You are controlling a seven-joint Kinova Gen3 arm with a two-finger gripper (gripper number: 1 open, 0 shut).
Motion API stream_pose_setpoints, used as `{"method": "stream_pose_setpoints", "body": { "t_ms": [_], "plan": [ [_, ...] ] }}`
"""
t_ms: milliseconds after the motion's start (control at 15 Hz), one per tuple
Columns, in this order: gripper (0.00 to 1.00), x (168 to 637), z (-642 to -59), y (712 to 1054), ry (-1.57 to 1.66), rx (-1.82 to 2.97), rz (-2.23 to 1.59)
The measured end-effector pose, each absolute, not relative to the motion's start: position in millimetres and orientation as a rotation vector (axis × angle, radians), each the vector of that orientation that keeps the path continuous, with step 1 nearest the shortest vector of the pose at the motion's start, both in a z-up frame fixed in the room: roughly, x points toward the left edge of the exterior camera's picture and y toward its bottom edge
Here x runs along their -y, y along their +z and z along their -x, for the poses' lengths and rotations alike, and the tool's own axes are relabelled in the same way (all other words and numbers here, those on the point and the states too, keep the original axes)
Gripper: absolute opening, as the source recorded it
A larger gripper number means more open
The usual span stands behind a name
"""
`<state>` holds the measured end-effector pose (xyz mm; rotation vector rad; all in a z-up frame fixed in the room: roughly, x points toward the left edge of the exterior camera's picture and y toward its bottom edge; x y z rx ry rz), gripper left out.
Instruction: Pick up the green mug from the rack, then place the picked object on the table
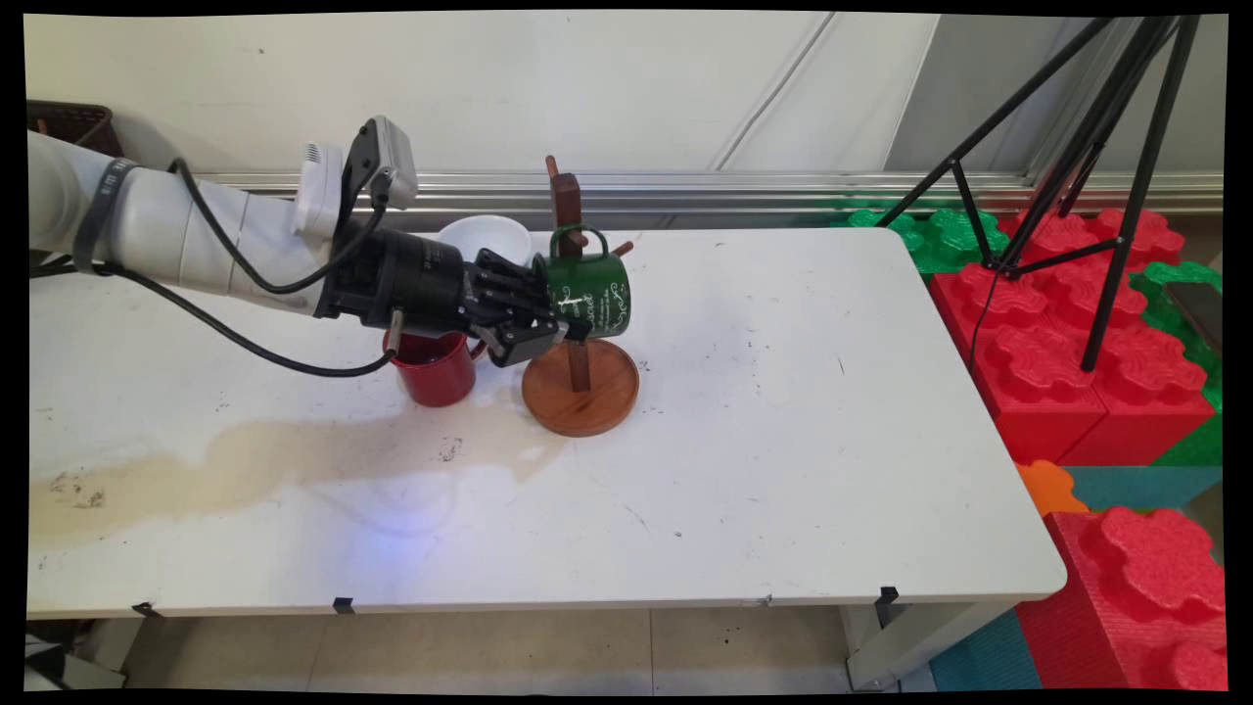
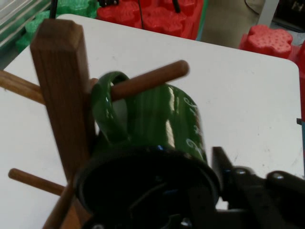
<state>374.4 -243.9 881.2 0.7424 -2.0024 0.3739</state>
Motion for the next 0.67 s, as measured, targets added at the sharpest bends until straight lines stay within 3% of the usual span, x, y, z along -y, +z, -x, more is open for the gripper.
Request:
{"method": "stream_pose_setpoints", "body": {
  "t_ms": [667],
  "plan": [
    [0.00, 245.3, -376.7, 879.4, 0.390, 1.999, -0.740]
  ]
}}
